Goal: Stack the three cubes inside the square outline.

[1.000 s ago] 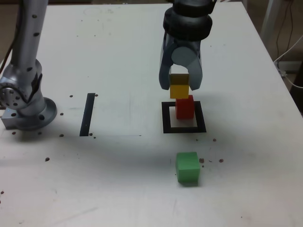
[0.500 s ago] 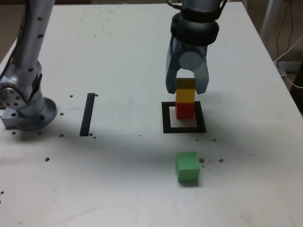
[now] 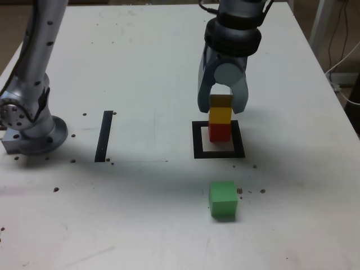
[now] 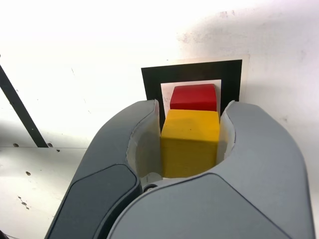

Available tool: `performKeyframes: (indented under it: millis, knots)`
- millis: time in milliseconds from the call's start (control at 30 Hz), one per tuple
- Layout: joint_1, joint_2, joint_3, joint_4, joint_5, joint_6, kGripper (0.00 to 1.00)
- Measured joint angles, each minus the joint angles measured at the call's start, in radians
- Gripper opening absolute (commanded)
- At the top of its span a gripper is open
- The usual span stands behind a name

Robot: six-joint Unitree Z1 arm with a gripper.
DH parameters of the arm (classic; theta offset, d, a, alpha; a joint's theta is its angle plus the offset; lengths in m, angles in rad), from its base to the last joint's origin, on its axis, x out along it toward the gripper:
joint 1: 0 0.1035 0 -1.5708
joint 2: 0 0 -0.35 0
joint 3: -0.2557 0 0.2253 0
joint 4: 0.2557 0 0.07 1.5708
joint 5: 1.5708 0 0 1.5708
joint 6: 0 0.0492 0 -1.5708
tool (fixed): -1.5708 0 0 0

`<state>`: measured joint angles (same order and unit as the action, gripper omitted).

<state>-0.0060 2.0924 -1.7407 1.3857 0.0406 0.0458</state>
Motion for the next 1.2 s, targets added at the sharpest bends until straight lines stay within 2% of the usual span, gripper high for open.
performKeyframes:
  millis: [100, 133, 200, 600, 867, 1000, 1200]
  knots:
    - [0.001, 0.003, 0.000, 0.000, 0.000, 0.005, 0.86]
    - [0.001, 0.003, 0.000, -0.001, -0.001, 0.007, 0.92]
    - [0.001, 0.004, 0.001, -0.001, -0.002, 0.009, 0.98]
    - [0.005, 0.004, 0.012, -0.001, 0.003, 0.009, 0.99]
    - [-0.002, -0.057, 0.013, 0.003, 0.055, 0.009, 1.00]
    - [-0.041, -0.112, -0.001, 0.020, 0.075, -0.002, 1.00]
    - [-0.147, -0.127, -0.016, 0.058, 0.067, -0.054, 1.00]
